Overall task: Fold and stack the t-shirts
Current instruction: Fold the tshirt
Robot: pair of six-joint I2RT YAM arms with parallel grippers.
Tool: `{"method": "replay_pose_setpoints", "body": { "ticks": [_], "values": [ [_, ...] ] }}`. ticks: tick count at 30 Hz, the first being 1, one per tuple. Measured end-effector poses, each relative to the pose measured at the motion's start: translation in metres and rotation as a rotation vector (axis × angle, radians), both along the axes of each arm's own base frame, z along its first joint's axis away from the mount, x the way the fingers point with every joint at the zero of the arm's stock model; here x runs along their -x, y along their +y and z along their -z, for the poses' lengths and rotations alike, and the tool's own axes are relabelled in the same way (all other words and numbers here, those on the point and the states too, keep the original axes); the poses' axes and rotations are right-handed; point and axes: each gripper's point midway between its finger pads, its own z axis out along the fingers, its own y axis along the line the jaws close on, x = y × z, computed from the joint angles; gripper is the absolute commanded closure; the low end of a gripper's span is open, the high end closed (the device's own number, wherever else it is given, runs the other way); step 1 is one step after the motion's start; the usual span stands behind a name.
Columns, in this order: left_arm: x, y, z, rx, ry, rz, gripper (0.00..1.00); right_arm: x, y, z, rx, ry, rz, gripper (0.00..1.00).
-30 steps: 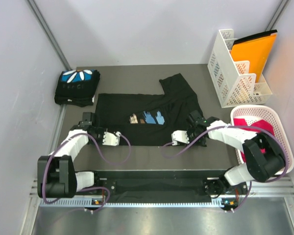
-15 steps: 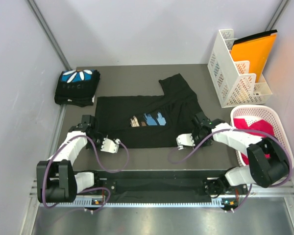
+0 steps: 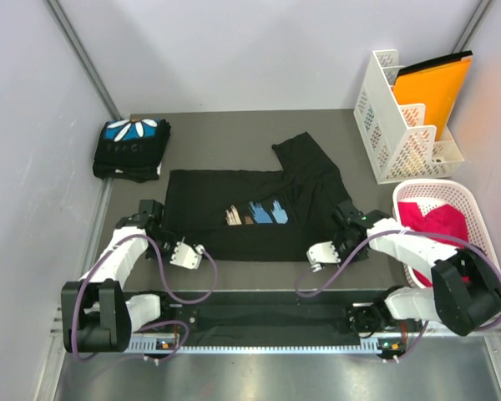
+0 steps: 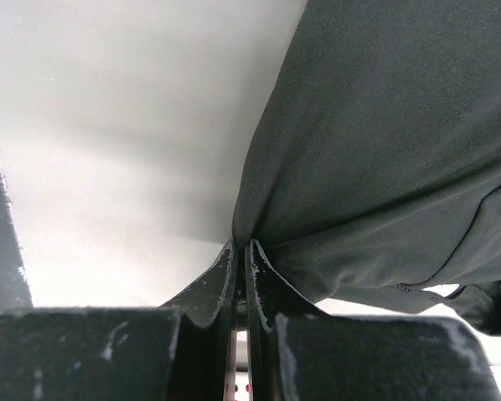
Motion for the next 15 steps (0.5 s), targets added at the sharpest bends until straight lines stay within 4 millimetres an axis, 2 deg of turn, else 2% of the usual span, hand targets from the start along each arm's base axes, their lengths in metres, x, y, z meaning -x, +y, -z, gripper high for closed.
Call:
{"method": "replay_pose_setpoints", "body": {
  "ticks": [7, 8, 9, 10, 12, 13, 15],
  "values": [
    [0.01, -0.001, 0.002, 0.0, 0.038, 0.031, 1.0, 0.008, 0.0, 0.0, 0.005, 0.017, -0.016, 0.99],
    [0.011, -0.001, 0.002, 0.0, 0.044, 0.035, 1.0, 0.01, 0.0, 0.0, 0.007, 0.02, -0.019, 0.89],
    [0.012, -0.001, 0.002, 0.0, 0.047, 0.037, 0.93, 0.011, 0.0, 0.0, 0.009, 0.026, -0.023, 0.77],
    [0.014, -0.001, 0.002, 0.0, 0.05, 0.04, 0.84, 0.013, -0.001, 0.0, 0.011, 0.03, -0.024, 0.57],
    [0.016, -0.001, 0.0, -0.003, 0.051, 0.046, 0.67, 0.017, -0.002, 0.0, 0.017, 0.046, -0.016, 0.46],
    [0.017, 0.0, 0.0, -0.009, 0.051, 0.05, 0.65, 0.02, -0.004, 0.0, 0.025, 0.06, -0.022, 0.39],
    [0.02, 0.002, -0.001, -0.022, 0.059, 0.05, 0.59, 0.027, -0.007, -0.001, 0.032, 0.085, -0.027, 0.35]
  ]
}}
